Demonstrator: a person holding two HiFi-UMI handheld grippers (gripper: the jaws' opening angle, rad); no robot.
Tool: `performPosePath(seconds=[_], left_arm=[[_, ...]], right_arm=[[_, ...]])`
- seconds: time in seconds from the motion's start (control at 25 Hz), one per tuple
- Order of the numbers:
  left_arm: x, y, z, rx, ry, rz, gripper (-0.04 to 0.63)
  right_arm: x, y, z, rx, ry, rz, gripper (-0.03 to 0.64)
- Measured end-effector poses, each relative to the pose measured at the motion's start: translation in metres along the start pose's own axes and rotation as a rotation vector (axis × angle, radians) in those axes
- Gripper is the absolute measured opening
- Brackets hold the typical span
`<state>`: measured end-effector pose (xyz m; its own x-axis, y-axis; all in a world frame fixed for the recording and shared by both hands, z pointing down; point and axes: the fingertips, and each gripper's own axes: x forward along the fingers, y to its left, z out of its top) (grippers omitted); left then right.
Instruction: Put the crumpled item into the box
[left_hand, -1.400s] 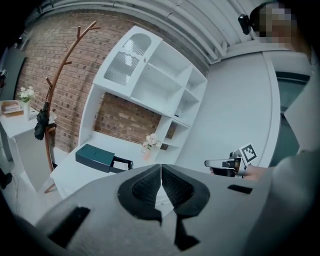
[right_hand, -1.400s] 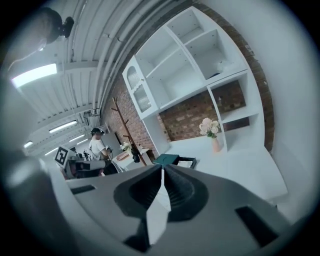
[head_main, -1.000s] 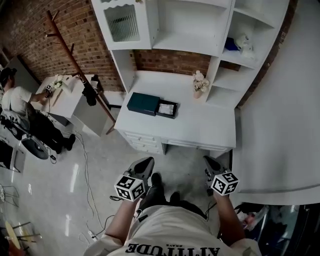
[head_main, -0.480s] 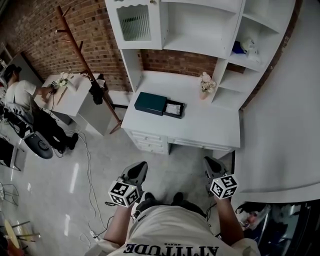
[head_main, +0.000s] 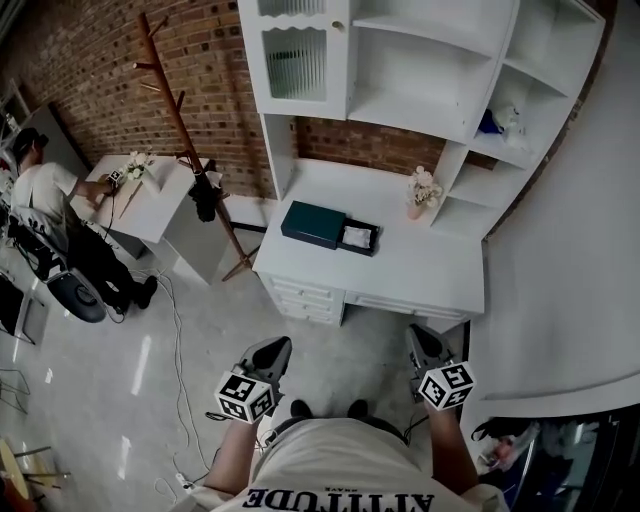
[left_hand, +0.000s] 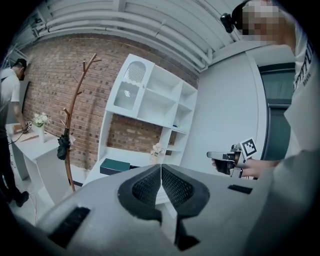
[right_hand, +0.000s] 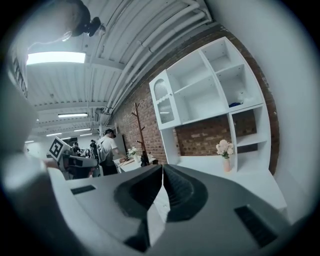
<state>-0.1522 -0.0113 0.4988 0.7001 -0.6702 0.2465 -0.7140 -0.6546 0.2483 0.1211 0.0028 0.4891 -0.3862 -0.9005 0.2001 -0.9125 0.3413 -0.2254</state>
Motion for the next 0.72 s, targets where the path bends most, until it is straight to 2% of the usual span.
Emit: performPosePath(seconds=[0.72], left_arm=[[0.0070, -0.0034, -0.0027, 0.004, 0.010, -0.034, 0.028]], right_arm=[[-0.0024, 0.0002, -0.0004, -0.002, 0.017, 0.004, 0.034]])
